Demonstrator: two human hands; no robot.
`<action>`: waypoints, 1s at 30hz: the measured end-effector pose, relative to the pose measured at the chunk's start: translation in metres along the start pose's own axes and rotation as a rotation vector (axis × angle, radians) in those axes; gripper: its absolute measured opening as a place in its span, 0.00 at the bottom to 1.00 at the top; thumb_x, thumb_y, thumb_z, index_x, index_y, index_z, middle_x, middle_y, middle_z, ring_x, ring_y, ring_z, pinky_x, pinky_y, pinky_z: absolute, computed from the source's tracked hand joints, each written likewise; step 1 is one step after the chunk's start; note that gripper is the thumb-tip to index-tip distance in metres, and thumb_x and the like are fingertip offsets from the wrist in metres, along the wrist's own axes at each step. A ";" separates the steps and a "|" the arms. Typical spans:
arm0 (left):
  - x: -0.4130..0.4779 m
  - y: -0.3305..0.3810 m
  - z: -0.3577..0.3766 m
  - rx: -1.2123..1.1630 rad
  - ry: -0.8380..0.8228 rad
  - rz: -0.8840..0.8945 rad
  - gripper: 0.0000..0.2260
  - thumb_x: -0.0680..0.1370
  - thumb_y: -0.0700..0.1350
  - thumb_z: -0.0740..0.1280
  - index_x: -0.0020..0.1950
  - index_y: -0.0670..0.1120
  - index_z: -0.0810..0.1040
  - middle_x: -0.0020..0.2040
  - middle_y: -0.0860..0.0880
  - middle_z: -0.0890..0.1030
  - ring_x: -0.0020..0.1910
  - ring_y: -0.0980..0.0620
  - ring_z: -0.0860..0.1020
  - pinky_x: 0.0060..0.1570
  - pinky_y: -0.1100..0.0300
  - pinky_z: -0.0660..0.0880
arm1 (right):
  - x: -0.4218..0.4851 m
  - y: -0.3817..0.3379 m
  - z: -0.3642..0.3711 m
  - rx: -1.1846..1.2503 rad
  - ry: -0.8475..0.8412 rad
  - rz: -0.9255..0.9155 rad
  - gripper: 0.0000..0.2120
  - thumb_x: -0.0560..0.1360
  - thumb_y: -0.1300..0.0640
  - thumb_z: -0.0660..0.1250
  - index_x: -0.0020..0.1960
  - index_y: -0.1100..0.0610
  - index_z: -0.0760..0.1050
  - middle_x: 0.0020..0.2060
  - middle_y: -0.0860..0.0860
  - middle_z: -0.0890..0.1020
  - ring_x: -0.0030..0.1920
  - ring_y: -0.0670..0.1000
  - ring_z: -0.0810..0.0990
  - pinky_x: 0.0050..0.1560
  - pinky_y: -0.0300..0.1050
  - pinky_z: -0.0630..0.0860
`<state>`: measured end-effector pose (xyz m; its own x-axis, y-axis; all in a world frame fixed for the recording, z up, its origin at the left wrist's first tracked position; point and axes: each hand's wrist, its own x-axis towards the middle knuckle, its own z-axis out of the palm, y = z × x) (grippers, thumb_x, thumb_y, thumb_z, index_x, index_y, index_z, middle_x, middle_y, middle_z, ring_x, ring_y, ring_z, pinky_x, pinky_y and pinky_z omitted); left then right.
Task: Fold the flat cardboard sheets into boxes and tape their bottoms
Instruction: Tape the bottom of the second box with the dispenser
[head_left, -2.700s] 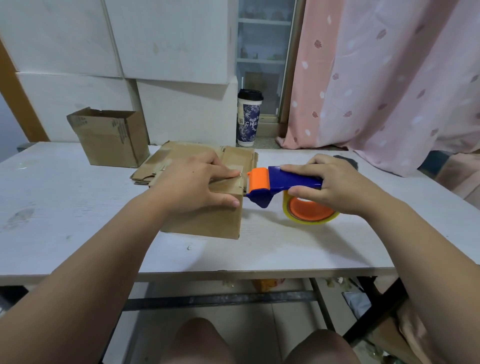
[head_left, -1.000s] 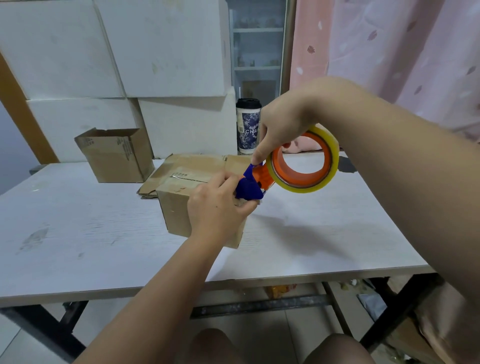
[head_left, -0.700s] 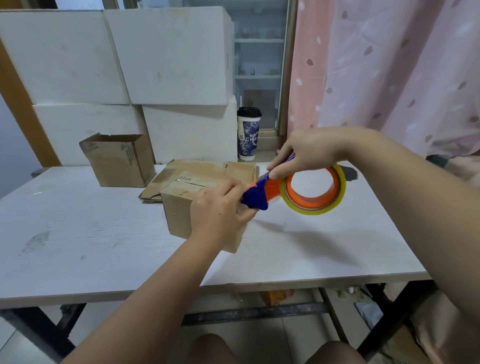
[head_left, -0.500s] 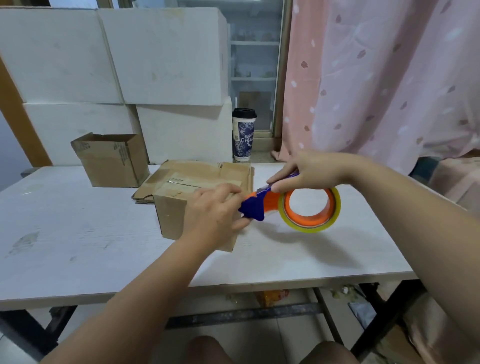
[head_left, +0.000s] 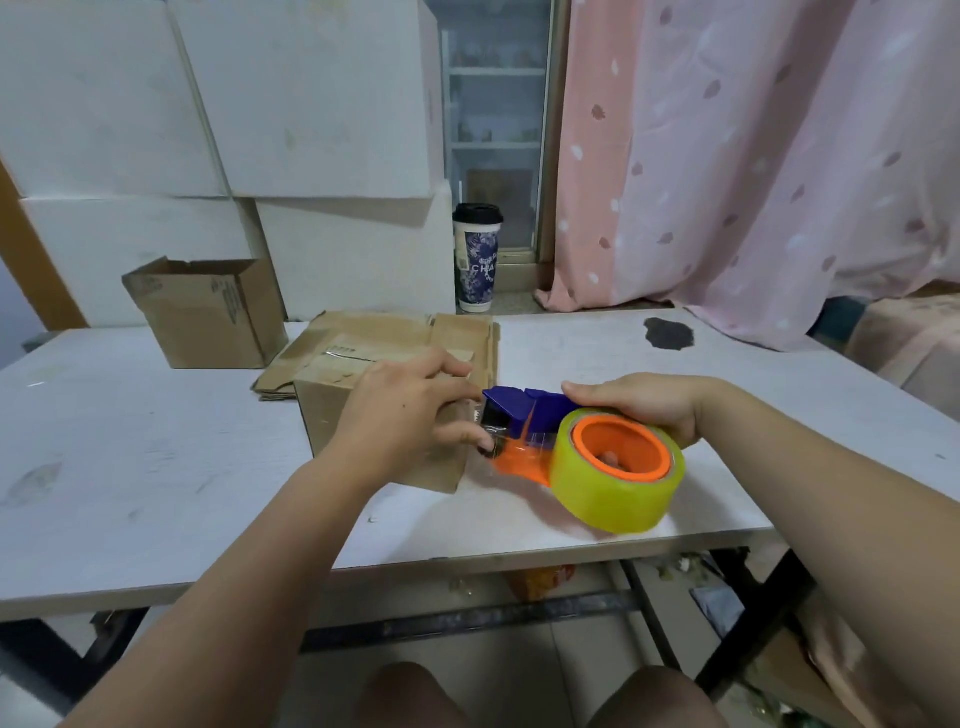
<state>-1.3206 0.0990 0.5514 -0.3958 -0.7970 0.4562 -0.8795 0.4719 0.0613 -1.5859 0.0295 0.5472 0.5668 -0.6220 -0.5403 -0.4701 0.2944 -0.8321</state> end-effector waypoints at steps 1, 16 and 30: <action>0.000 0.000 0.000 -0.013 0.004 0.005 0.28 0.64 0.67 0.62 0.51 0.48 0.84 0.55 0.50 0.81 0.49 0.46 0.80 0.45 0.53 0.69 | 0.002 0.003 -0.001 0.036 0.016 0.005 0.24 0.67 0.37 0.66 0.49 0.57 0.82 0.41 0.54 0.83 0.38 0.51 0.80 0.43 0.44 0.77; -0.001 0.002 0.001 -0.051 0.106 -0.080 0.31 0.74 0.69 0.48 0.67 0.54 0.73 0.55 0.53 0.79 0.50 0.47 0.77 0.46 0.57 0.63 | -0.001 0.018 -0.015 0.077 0.149 0.109 0.26 0.68 0.38 0.65 0.54 0.57 0.79 0.43 0.56 0.85 0.38 0.54 0.84 0.37 0.44 0.81; -0.006 0.010 0.011 0.111 0.139 -0.034 0.07 0.72 0.46 0.71 0.46 0.44 0.82 0.58 0.45 0.80 0.38 0.42 0.78 0.48 0.51 0.71 | 0.006 0.002 -0.014 -0.271 0.405 0.144 0.38 0.60 0.28 0.65 0.55 0.58 0.78 0.46 0.53 0.86 0.45 0.54 0.85 0.42 0.46 0.80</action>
<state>-1.3295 0.1044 0.5394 -0.3324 -0.7483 0.5741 -0.9184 0.3952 -0.0165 -1.5925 0.0160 0.5441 0.2004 -0.8362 -0.5106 -0.7131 0.2328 -0.6612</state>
